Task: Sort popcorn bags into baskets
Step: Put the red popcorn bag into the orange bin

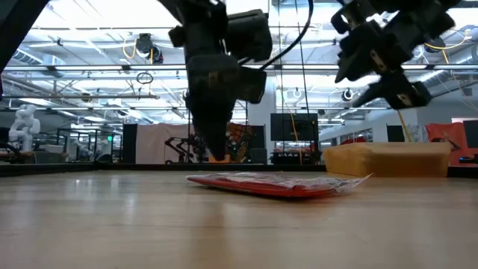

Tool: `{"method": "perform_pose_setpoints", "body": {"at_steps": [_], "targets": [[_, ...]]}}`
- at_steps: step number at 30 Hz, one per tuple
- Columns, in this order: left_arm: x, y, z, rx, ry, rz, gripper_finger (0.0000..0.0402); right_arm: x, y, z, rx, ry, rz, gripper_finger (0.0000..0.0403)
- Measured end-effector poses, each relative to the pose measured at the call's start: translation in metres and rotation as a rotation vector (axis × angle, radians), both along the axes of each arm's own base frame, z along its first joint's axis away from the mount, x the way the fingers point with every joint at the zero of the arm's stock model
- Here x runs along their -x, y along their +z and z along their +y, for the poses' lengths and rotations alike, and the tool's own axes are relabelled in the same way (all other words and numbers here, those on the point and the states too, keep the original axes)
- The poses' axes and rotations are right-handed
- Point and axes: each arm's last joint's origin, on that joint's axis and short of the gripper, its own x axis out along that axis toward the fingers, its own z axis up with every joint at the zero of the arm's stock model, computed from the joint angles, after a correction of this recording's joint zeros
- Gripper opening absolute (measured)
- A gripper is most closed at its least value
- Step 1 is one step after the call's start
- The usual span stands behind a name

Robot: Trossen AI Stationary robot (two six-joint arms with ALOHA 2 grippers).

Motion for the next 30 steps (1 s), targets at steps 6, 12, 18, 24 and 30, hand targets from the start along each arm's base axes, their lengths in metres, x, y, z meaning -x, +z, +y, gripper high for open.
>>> {"method": "perform_pose_setpoints", "body": {"at_steps": [6, 12, 18, 24, 30], "targets": [[0.003, -0.027, -0.001, 0.006, -0.017, -0.093, 0.0017, 0.004, -0.029, 0.025, -0.051, -0.097, -0.076, 0.0199], [0.008, -0.045, -0.002, 0.067, -0.007, -0.186, 0.0017, 0.001, -0.050, 0.040, -0.138, -0.099, 0.016, 0.0199], [0.010, -0.052, 0.008, 0.127, 0.076, -0.195, 0.0017, -0.009, -0.069, 0.052, -0.212, -0.006, 0.084, 0.0199], [0.004, -0.051, 0.016, 0.084, 0.124, -0.259, 0.0017, -0.018, -0.089, 0.056, -0.231, 0.035, 0.123, 0.0199], [0.003, -0.051, 0.018, 0.065, 0.150, -0.266, 0.0017, -0.028, -0.104, 0.059, -0.260, 0.011, 0.122, 0.0199]]}}
